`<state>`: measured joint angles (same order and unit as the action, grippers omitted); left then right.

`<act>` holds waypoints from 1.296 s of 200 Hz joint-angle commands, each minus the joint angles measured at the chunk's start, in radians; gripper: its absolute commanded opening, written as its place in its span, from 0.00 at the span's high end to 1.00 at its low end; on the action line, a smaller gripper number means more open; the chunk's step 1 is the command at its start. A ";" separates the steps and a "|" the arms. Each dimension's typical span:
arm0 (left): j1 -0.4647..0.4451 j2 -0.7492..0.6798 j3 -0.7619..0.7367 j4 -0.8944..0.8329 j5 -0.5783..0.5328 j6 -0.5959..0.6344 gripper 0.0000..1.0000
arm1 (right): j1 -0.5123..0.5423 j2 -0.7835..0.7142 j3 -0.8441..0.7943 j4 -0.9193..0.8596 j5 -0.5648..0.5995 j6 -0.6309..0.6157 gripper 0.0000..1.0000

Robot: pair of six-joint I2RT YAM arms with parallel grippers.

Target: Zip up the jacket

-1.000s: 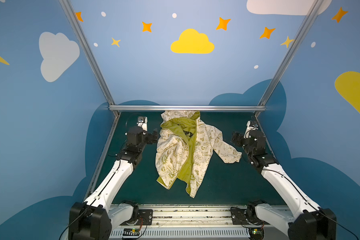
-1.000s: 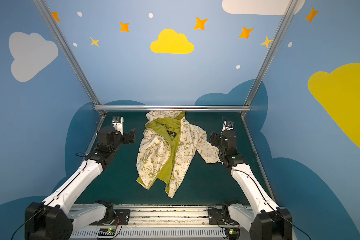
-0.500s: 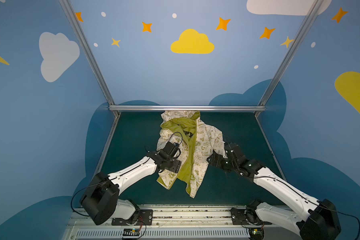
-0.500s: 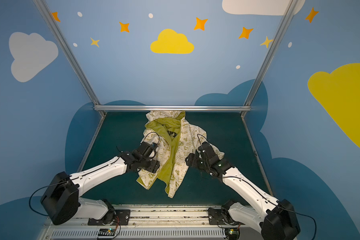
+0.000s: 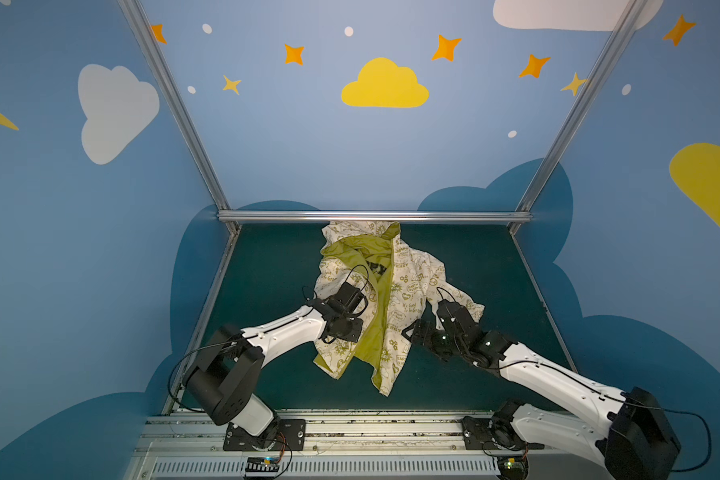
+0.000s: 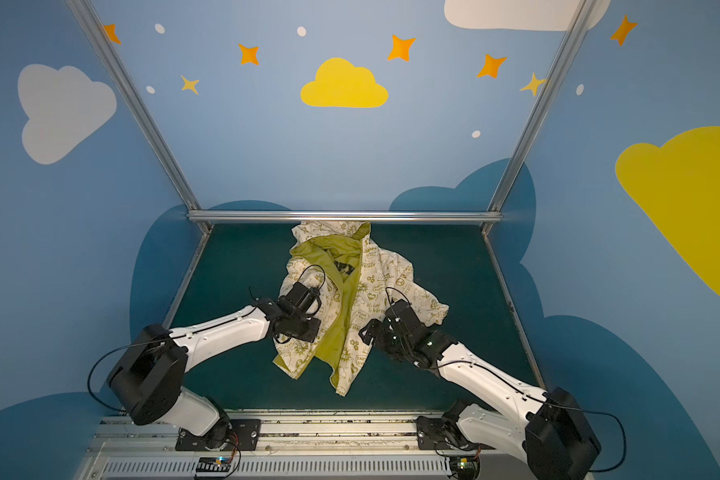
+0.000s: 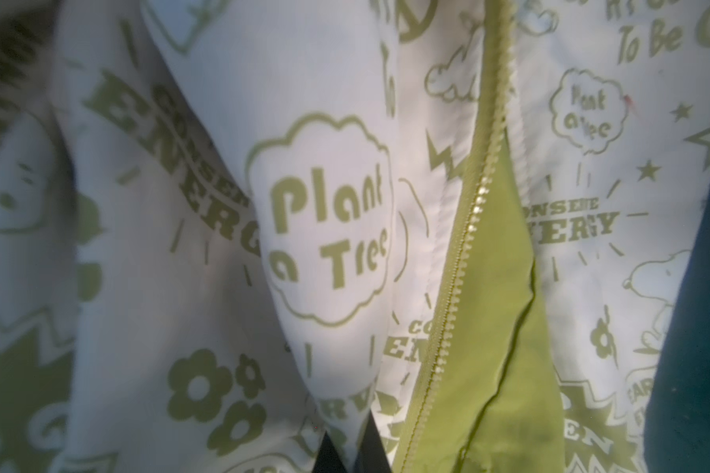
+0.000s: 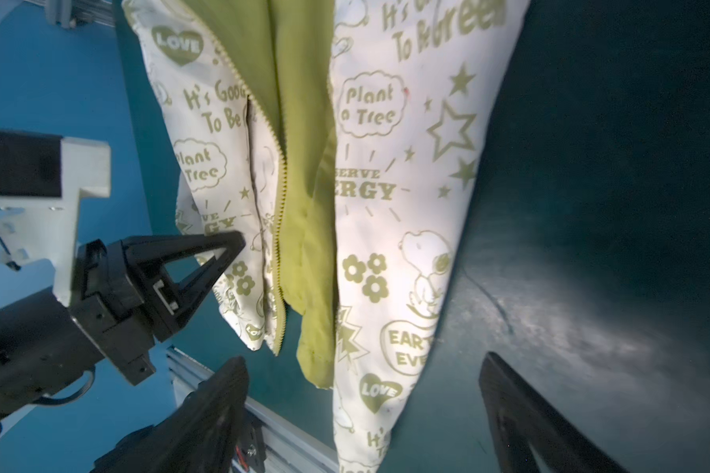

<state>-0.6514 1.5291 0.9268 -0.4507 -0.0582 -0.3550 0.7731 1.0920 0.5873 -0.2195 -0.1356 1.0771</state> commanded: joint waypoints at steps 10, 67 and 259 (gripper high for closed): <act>0.077 -0.108 0.015 -0.038 0.048 -0.016 0.95 | 0.082 0.080 -0.043 0.272 -0.049 0.138 0.11; 0.245 -0.197 -0.057 -0.040 0.239 -0.010 0.94 | 0.212 0.376 0.064 0.555 -0.108 0.209 0.23; 0.406 -0.202 -0.175 0.027 0.346 -0.065 0.94 | 0.238 0.763 0.198 0.891 -0.214 0.259 0.35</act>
<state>-0.2562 1.3132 0.7570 -0.4175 0.2741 -0.4129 1.0092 1.8271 0.7685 0.5648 -0.3183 1.3457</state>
